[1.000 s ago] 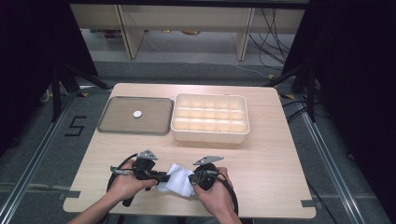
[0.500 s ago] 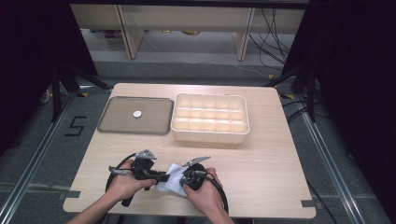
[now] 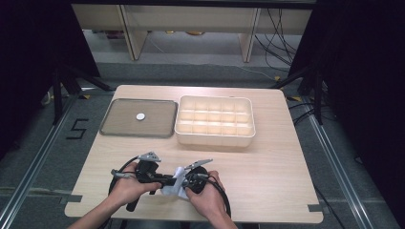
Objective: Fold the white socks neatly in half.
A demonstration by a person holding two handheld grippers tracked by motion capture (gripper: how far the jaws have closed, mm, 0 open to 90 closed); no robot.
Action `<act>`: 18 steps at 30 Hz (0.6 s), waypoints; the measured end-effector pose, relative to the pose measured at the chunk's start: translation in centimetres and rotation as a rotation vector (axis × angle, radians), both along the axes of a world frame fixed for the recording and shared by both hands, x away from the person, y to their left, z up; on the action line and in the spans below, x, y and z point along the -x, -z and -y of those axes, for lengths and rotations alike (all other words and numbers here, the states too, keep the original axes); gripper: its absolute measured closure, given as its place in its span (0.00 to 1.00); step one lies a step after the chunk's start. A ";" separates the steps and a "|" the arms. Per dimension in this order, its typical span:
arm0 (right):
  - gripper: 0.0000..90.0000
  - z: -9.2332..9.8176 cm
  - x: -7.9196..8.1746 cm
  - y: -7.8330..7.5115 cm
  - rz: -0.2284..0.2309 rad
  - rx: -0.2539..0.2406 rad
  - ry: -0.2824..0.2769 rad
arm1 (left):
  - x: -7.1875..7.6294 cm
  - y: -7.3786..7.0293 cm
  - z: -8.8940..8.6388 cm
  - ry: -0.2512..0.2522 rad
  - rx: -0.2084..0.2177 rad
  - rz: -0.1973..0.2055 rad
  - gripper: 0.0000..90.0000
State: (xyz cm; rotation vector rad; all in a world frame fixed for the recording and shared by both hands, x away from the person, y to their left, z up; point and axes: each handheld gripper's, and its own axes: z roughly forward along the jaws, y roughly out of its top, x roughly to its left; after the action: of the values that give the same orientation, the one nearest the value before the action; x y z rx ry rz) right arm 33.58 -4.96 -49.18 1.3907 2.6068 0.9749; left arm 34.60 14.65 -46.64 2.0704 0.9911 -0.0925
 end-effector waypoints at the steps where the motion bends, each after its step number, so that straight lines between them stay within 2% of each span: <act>1: 1.00 -0.1 0.0 0.0 -0.004 0.003 0.002 | 0.0 0.0 0.1 -0.007 0.001 0.005 0.90; 3: 1.00 -0.1 -0.1 0.1 0.006 0.004 -0.004 | 0.0 -0.1 0.1 0.001 0.004 0.004 0.90; 4: 1.00 -0.2 0.0 0.0 -0.009 0.005 0.008 | 0.0 -0.1 0.1 0.002 0.006 0.001 0.90; 9: 1.00 -0.4 -0.1 0.1 0.015 0.004 -0.004 | -0.2 -0.3 0.2 0.015 0.009 -0.001 0.91; 10: 1.00 -0.4 -0.1 0.1 0.006 0.005 0.003 | -0.2 -0.3 0.2 0.015 0.009 -0.001 0.91; 17: 1.00 -0.6 -0.2 0.1 0.024 0.002 -0.012 | -0.3 -0.3 0.3 0.004 0.022 -0.002 0.91; 18: 1.00 -0.7 -0.2 0.1 0.014 0.001 -0.006 | -0.2 -0.4 0.4 -0.004 0.020 0.002 0.91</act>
State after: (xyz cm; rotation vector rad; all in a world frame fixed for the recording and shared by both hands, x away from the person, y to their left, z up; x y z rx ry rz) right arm 33.76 -4.25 -49.30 1.3708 2.6027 0.9805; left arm 34.81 14.27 -46.28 2.0499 0.9894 -0.0985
